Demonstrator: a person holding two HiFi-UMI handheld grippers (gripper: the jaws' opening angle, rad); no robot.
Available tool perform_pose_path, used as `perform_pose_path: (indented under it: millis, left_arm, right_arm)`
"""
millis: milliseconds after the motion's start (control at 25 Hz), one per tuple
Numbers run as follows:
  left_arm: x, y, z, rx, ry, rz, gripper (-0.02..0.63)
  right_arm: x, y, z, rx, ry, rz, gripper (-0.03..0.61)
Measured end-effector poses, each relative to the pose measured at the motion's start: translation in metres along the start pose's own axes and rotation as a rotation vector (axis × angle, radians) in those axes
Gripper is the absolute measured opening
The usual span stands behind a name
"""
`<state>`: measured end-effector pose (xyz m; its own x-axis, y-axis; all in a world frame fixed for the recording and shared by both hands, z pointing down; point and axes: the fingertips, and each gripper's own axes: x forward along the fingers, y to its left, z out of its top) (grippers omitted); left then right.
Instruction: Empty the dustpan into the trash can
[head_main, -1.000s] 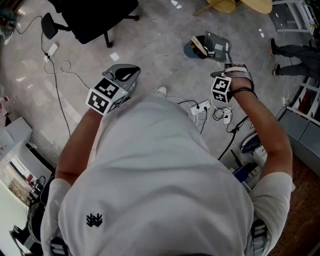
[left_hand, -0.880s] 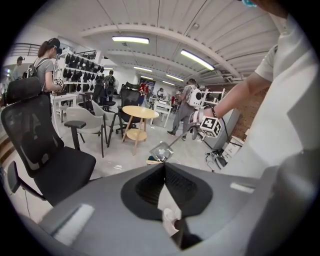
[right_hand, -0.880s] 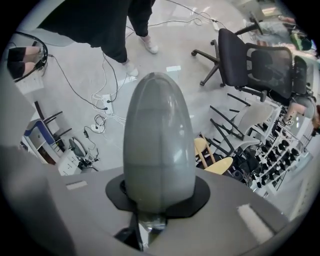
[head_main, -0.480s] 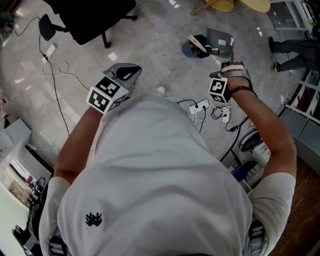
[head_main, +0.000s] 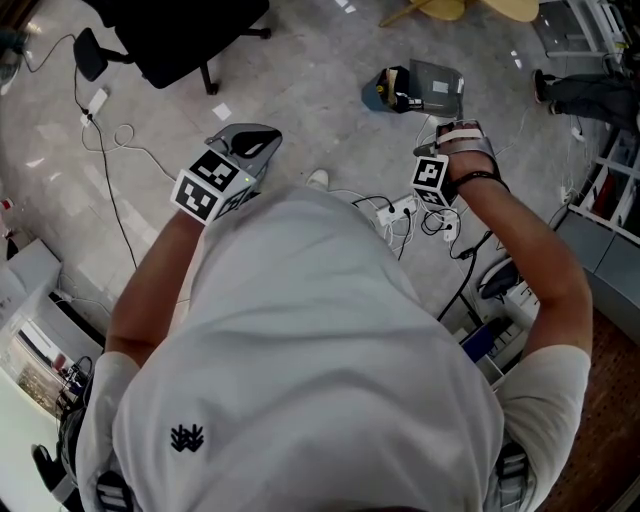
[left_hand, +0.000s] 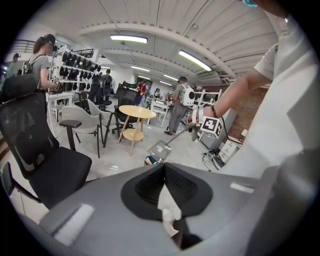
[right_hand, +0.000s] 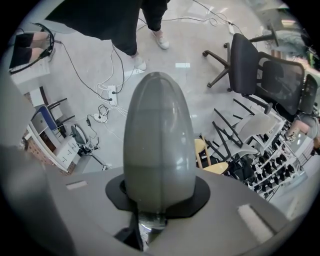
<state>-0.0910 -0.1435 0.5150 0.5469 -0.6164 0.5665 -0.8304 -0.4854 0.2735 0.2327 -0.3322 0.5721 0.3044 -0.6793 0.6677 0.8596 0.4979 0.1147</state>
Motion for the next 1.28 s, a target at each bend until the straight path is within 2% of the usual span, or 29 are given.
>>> perform_pose_path:
  millis: [360, 560, 720, 1000, 1280]
  left_arm:
    - [0.001, 0.000, 0.001, 0.005, -0.004, -0.009, 0.056]
    - [-0.002, 0.004, -0.002, 0.004, -0.002, -0.009, 0.055]
    - [-0.002, 0.006, -0.001, 0.015, -0.004, -0.016, 0.055]
    - [0.001, 0.003, 0.002, 0.048, 0.007, -0.062, 0.055]
    - [-0.005, 0.012, 0.010, 0.104, 0.016, -0.099, 0.055]
  right_arm:
    - [-0.013, -0.010, 0.010, 0.018, -0.031, -0.011, 0.084]
    - [-0.013, -0.009, 0.005, 0.045, -0.025, 0.010, 0.084]
    - [-0.016, -0.007, -0.004, 0.122, -0.024, 0.036, 0.084]
    - [-0.028, -0.003, -0.024, 0.340, -0.036, 0.089, 0.084]
    - [-0.038, 0.010, -0.036, 0.466, -0.011, 0.132, 0.084]
